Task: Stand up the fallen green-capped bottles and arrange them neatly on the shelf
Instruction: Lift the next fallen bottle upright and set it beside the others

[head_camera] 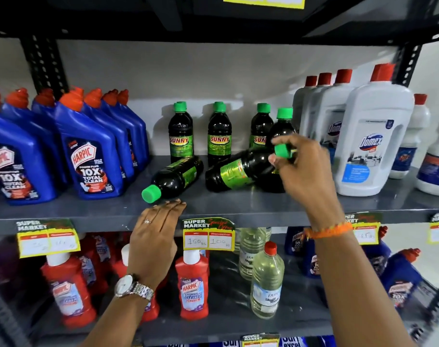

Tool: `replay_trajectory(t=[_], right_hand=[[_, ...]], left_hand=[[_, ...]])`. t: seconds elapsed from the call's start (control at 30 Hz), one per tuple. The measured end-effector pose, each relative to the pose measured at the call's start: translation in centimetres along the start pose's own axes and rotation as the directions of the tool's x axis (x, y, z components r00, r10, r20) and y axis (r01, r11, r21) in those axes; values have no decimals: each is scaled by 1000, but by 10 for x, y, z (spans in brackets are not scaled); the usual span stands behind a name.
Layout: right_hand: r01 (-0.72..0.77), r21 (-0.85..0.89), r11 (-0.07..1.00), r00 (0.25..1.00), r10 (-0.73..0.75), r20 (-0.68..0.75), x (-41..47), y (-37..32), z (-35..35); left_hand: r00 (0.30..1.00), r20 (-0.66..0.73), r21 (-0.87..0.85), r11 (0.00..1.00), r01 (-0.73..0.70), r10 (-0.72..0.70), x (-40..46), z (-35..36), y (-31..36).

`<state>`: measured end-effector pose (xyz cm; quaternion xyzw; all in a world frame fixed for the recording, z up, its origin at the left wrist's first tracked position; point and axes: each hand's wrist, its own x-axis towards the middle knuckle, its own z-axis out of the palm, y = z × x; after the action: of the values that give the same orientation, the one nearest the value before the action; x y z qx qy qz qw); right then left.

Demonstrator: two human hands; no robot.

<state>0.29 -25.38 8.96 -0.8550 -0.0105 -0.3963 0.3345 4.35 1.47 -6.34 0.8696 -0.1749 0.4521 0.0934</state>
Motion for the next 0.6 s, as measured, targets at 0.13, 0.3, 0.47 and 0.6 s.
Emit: replay_trajectory(t=[0.13, 0.3, 0.47, 0.6], right_hand=[[135, -86, 987, 985, -125, 115, 43, -30, 2], [289, -178, 940, 909, -212, 359, 85, -54, 23], [263, -135, 955, 866, -172, 469, 95, -56, 36], [19, 178, 984, 848, -110, 518, 61, -39, 34]], left_hand=[[1000, -6, 12, 1000, -15, 16, -2, 1, -1], [999, -22, -4, 1000, -31, 31, -2, 2, -3], [998, -39, -29, 999, -42, 41, -1, 0, -3], [997, -62, -35, 998, -50, 47, -2, 1, -4]])
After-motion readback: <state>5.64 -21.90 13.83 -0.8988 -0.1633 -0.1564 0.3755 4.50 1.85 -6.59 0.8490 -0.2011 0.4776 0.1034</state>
